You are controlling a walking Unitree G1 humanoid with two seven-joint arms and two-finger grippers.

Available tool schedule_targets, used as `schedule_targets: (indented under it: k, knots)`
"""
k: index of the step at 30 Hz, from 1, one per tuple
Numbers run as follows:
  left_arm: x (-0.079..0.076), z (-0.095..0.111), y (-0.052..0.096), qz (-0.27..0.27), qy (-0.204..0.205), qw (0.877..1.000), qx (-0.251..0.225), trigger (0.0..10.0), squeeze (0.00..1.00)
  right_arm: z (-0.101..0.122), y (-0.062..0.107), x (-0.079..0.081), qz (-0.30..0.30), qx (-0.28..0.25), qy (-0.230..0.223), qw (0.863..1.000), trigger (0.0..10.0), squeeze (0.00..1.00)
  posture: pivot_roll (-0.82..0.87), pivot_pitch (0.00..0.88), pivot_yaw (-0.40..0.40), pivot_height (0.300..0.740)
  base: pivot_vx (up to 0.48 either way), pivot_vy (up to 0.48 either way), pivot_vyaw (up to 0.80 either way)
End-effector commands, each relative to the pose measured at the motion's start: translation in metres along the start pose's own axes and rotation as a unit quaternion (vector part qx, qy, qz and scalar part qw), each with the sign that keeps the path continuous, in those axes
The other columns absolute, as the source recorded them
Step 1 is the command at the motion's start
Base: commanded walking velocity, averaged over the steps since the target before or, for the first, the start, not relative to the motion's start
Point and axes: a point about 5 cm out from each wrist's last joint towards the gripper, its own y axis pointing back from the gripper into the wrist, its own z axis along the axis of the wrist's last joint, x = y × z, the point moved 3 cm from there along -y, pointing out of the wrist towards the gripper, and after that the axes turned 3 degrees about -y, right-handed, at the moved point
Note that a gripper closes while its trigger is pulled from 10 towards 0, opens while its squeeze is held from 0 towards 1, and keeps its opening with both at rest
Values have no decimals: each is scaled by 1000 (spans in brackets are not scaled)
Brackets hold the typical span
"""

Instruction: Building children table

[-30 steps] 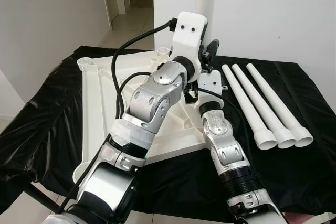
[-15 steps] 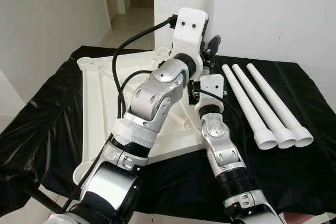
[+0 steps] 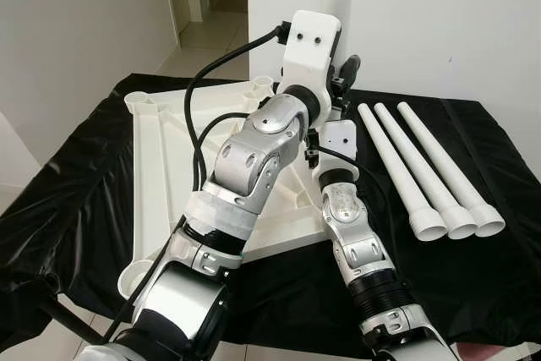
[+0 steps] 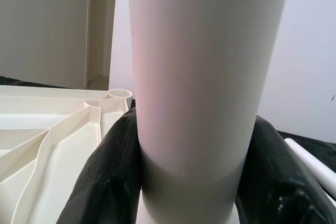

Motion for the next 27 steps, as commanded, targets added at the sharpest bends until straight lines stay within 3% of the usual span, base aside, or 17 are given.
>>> schedule_targets:
  k: [1,2,12,21,22,27]
  knots:
    - [1,2,0,10,9,1000,-3,10000,149,5,-4,-2,-15,-8,1,1000,10000,0,-4,17,36,740,0,0,0]
    - [0,1,1,7,23,1000,-3,10000,1000,4,-5,-3,-21,-4,-5,1000,10000,0,-3,18,37,740,0,0,0]
    - [-6,1,4,-18,46,999,-6,10000,1000,-1,-5,-5,-31,19,-24,999,10000,0,-1,21,35,740,0,0,0]
    - [-20,15,13,-71,83,993,-45,10000,1000,-10,-9,-13,-49,52,-40,997,10000,0,1,12,30,740,0,0,0]
    - [-20,17,15,-77,96,991,-48,10000,0,-9,-10,-15,-48,50,-40,997,10000,0,1,12,30,740,0,0,0]
    - [-17,17,20,-88,114,988,-51,10000,0,-10,-11,-18,-43,57,-55,996,10000,0,2,7,31,740,0,0,0]
